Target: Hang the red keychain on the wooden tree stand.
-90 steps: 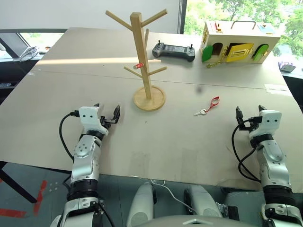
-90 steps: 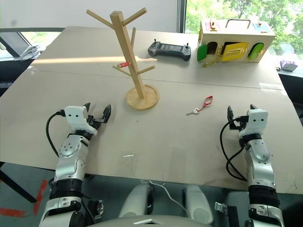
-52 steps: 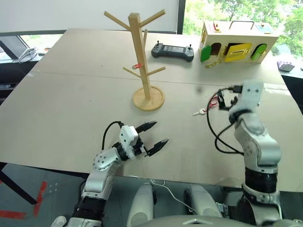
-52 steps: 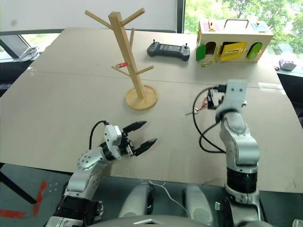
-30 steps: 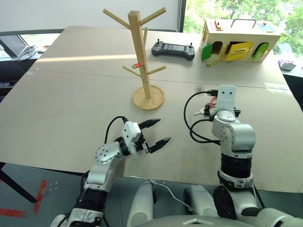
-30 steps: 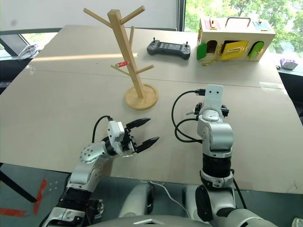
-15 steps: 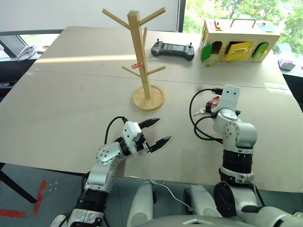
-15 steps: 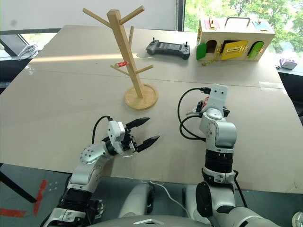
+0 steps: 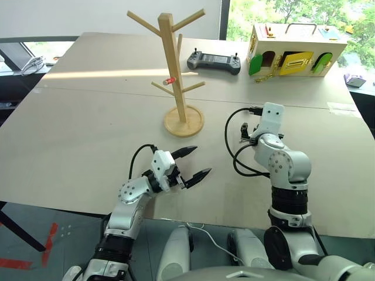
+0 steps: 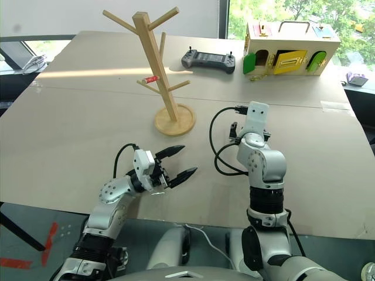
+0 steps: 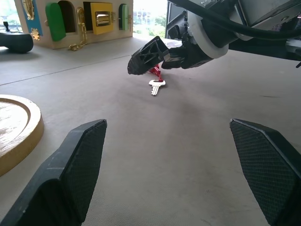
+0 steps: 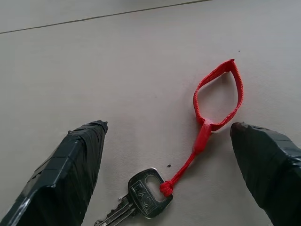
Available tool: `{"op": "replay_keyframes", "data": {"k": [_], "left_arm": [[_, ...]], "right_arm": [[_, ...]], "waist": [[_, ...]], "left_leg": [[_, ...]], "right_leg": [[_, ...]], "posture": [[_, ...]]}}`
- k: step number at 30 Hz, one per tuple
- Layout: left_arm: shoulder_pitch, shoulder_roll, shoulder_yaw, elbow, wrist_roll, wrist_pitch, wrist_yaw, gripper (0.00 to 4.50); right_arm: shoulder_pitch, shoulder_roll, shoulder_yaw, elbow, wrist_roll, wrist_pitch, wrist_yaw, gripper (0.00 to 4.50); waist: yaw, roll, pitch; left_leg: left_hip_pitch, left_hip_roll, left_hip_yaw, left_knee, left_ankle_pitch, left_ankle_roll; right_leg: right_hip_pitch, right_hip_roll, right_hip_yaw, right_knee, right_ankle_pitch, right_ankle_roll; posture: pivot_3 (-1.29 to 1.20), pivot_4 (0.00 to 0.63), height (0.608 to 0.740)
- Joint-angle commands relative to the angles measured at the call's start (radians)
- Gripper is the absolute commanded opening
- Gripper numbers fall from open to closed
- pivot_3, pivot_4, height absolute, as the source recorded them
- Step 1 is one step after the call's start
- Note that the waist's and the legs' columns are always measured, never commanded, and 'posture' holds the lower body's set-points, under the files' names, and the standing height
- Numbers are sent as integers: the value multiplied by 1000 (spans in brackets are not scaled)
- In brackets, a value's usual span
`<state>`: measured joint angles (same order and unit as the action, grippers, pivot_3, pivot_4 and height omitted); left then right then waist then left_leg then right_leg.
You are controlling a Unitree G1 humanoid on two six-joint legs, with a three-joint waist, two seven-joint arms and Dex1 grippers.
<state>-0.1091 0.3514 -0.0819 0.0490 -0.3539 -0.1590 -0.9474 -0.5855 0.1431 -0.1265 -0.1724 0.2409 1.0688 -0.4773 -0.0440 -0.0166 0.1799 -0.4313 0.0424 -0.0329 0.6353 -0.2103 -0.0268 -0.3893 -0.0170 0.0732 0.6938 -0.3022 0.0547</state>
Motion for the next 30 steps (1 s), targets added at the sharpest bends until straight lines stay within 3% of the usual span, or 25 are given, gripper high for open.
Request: {"op": "replay_keyframes", "data": {"k": [1, 2, 5, 11, 13, 18, 22, 25, 30], "left_arm": [[-1, 0, 1, -55, 1, -13, 8, 4366], [1, 0, 0, -57, 2, -13, 10, 4366], [5, 1, -2, -63, 3, -12, 14, 4500], [4, -2, -3, -69, 6, -9, 22, 4500], [2, -3, -3, -68, 7, -8, 24, 4500], [0, -5, -3, -69, 8, -8, 27, 4500], [0, -14, 4, -72, 6, -7, 48, 4500], [17, -38, 30, -89, 1, -10, 108, 4500], [74, -92, 62, -170, 7, -32, 221, 4500]], "right_arm": [[-53, 133, 6, 7, 14, -5, -16, 4500], [-52, 133, 5, 8, 17, -5, -20, 4500], [-45, 134, -1, 9, 20, -1, -35, 3709], [-44, 129, -9, 14, 27, -11, -55, 785], [-44, 127, -9, 14, 30, -13, -59, 49], [-43, 121, -7, 11, 38, -20, -62, 49], [-17, 55, 31, -28, 49, -78, 20, 49], [43, -137, 118, -103, 40, -205, 256, 49], [98, -376, 149, -259, 124, -346, 644, 49]], "waist": [[0, 0, 0], [0, 0, 0], [0, 0, 0], [0, 0, 0], [0, 0, 0], [0, 0, 0], [0, 0, 0], [0, 0, 0], [3, 0, 0]], "left_leg": [[0, 0, 0, 0, 0, 0], [0, 0, 0, 0, 0, 0], [0, 0, 0, 0, 0, 0], [0, 0, 0, 0, 0, 0], [0, 0, 0, 0, 0, 0], [0, 0, 0, 0, 0, 0], [0, 0, 0, 0, 0, 0], [0, 0, 0, 0, 0, 0], [-1, 0, 0, 0, 0, 0]], "right_leg": [[0, 0, 0, 0, 0, 0], [0, 0, 0, 0, 0, 0], [0, 0, 0, 0, 0, 0], [0, 0, 0, 0, 0, 0], [0, 0, 0, 0, 0, 0], [0, 0, 0, 0, 0, 0], [0, 0, 0, 0, 0, 0], [0, 0, 0, -1, 0, 0], [0, -1, 0, -2, 0, 0]], "posture": [[0, 150, 740], [0, 150, 740], [0, 150, 740], [0, 150, 740], [0, 150, 740], [0, 150, 740], [0, 150, 740], [0, 150, 740], [0, 150, 740]]}}
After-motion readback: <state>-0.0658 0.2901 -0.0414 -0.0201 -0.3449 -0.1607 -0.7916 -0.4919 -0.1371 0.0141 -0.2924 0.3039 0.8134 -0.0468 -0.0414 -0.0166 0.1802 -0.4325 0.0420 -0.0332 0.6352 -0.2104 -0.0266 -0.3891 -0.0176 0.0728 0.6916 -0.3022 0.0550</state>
